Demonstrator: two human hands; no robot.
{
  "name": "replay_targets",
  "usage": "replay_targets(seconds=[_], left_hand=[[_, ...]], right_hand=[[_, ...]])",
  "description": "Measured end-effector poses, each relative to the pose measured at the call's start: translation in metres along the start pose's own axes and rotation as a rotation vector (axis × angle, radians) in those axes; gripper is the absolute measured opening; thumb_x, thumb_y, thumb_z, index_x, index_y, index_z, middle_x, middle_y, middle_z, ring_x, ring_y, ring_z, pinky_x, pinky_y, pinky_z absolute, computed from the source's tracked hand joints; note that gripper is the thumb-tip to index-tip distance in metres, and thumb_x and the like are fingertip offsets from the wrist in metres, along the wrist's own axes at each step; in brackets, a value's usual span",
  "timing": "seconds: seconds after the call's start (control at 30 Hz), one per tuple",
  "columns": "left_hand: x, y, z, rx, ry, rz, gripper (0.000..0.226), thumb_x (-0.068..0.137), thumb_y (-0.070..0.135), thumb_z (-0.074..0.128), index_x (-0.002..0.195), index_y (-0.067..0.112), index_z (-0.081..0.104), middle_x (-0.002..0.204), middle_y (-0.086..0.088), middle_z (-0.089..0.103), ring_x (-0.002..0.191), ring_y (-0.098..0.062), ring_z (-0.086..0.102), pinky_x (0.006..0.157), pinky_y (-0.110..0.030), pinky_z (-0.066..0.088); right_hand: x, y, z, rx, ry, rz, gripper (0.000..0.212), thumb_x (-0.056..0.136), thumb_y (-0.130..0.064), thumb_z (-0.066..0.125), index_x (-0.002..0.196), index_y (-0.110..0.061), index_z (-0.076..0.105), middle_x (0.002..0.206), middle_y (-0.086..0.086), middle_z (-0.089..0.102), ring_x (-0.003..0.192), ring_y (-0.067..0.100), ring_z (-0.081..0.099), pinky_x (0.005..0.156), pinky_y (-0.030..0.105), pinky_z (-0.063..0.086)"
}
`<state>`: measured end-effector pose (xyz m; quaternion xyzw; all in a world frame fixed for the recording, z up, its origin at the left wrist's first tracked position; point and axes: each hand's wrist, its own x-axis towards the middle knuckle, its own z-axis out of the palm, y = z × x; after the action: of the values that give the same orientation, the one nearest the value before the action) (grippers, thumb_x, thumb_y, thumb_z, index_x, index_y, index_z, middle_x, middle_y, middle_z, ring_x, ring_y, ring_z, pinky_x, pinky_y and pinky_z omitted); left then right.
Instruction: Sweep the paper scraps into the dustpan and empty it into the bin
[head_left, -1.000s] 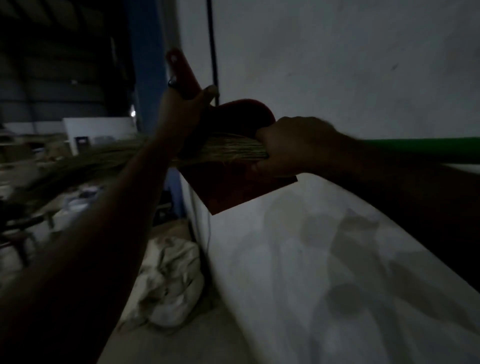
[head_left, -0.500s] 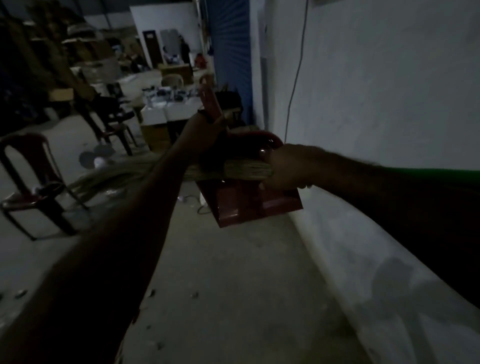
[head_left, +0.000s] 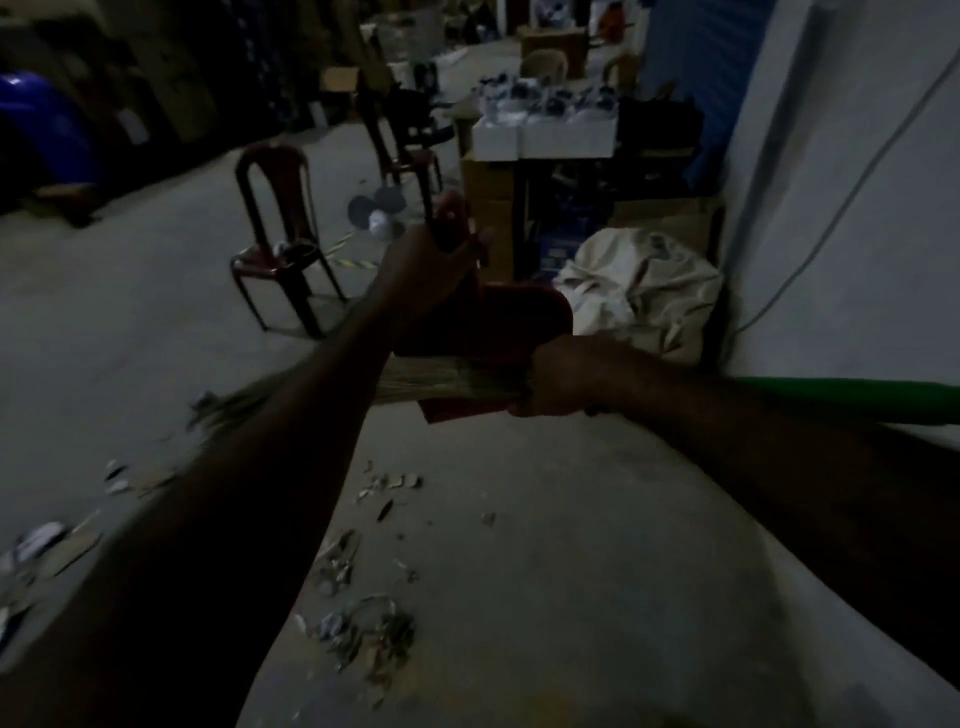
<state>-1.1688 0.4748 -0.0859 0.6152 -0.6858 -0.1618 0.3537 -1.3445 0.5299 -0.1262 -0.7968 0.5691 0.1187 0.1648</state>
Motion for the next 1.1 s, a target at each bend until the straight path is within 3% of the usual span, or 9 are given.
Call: replay_targets(seconds=[0.07, 0.13, 0.2, 0.33, 0.67, 0.77, 0.87, 1.0, 1.1], left_hand=[[0.003, -0.019, -0.005, 0.043, 0.019, -0.013, 0.051, 0.083, 0.055, 0.063, 0.115, 0.016, 0.056, 0.102, -0.003, 0.066, 0.087, -0.020, 0.066, 0.075, -0.037, 0.057], [0.003, -0.032, -0.011, 0.131, 0.055, -0.025, 0.071, 0.079, 0.054, 0.067, 0.131, 0.010, 0.046, 0.103, 0.002, 0.060, 0.090, -0.018, 0.063, 0.066, -0.027, 0.050], [0.002, -0.044, -0.016, 0.262, 0.072, -0.055, 0.061, 0.079, 0.050, 0.070, 0.119, 0.006, 0.055, 0.087, 0.005, 0.057, 0.078, -0.015, 0.063, 0.054, -0.024, 0.041], [-0.007, -0.066, -0.029, 0.250, 0.119, -0.263, 0.045, 0.074, 0.054, 0.074, 0.084, 0.011, 0.068, 0.076, -0.004, 0.071, 0.069, -0.019, 0.066, 0.067, -0.038, 0.056], [-0.066, -0.114, -0.078, 0.632, 0.114, -0.783, 0.055, 0.048, 0.062, 0.084, 0.078, 0.019, 0.067, 0.083, -0.008, 0.068, 0.074, -0.026, 0.065, 0.058, -0.027, 0.048], [-0.104, -0.135, -0.104, 0.574, 0.314, -0.924, 0.060, 0.045, 0.062, 0.083, 0.084, 0.020, 0.063, 0.087, -0.005, 0.068, 0.080, -0.025, 0.065, 0.068, -0.036, 0.056], [-0.146, -0.160, -0.132, 0.515, 0.471, -1.060, 0.056, 0.052, 0.068, 0.075, 0.072, 0.017, 0.064, 0.071, -0.004, 0.069, 0.070, -0.022, 0.065, 0.065, -0.034, 0.055], [-0.190, -0.201, -0.169, 0.468, 0.751, -1.097, 0.058, 0.070, 0.070, 0.061, 0.066, 0.012, 0.068, 0.057, -0.004, 0.066, 0.060, -0.022, 0.067, 0.065, -0.036, 0.058], [-0.225, -0.247, -0.207, 0.351, 0.947, -1.136, 0.056, 0.076, 0.063, 0.058, 0.068, 0.009, 0.069, 0.061, -0.009, 0.069, 0.061, -0.023, 0.069, 0.072, -0.041, 0.060]], right_hand=[[0.022, -0.009, 0.002, -0.019, -0.030, -0.025, 0.044, 0.090, -0.060, 0.061, 0.083, -0.016, 0.058, 0.072, -0.001, 0.056, 0.058, 0.013, 0.059, 0.050, 0.028, 0.050], [0.049, -0.016, 0.006, -0.033, -0.086, -0.052, 0.050, 0.091, -0.060, 0.060, 0.091, -0.011, 0.061, 0.069, 0.002, 0.057, 0.055, 0.016, 0.060, 0.052, 0.029, 0.052], [0.077, -0.021, 0.010, -0.047, -0.147, -0.106, 0.057, 0.092, -0.059, 0.058, 0.107, -0.004, 0.061, 0.074, 0.006, 0.058, 0.058, 0.020, 0.061, 0.052, 0.030, 0.052], [0.123, -0.028, 0.015, -0.022, -0.194, -0.195, 0.056, 0.090, -0.056, 0.063, 0.118, -0.008, 0.059, 0.088, 0.007, 0.060, 0.064, 0.019, 0.061, 0.045, 0.026, 0.049], [0.173, -0.073, 0.028, -0.202, -0.267, -0.501, 0.052, 0.090, -0.054, 0.063, 0.121, -0.012, 0.061, 0.085, 0.002, 0.059, 0.057, 0.015, 0.057, 0.043, 0.025, 0.047], [0.175, -0.098, 0.038, -0.263, -0.207, -0.596, 0.055, 0.091, -0.055, 0.060, 0.128, -0.014, 0.056, 0.112, 0.006, 0.064, 0.068, 0.015, 0.053, 0.060, 0.029, 0.050], [0.179, -0.130, 0.048, -0.275, -0.206, -0.644, 0.055, 0.090, -0.056, 0.061, 0.125, -0.014, 0.059, 0.104, 0.005, 0.062, 0.071, 0.016, 0.055, 0.068, 0.031, 0.054], [0.198, -0.168, 0.058, -0.218, -0.294, -0.597, 0.048, 0.087, -0.053, 0.068, 0.113, -0.013, 0.061, 0.089, 0.005, 0.064, 0.064, 0.018, 0.063, 0.047, 0.026, 0.052], [0.213, -0.196, 0.060, -0.278, -0.279, -0.576, 0.047, 0.090, -0.050, 0.066, 0.117, -0.012, 0.060, 0.088, 0.003, 0.061, 0.067, 0.017, 0.061, 0.048, 0.026, 0.048]])
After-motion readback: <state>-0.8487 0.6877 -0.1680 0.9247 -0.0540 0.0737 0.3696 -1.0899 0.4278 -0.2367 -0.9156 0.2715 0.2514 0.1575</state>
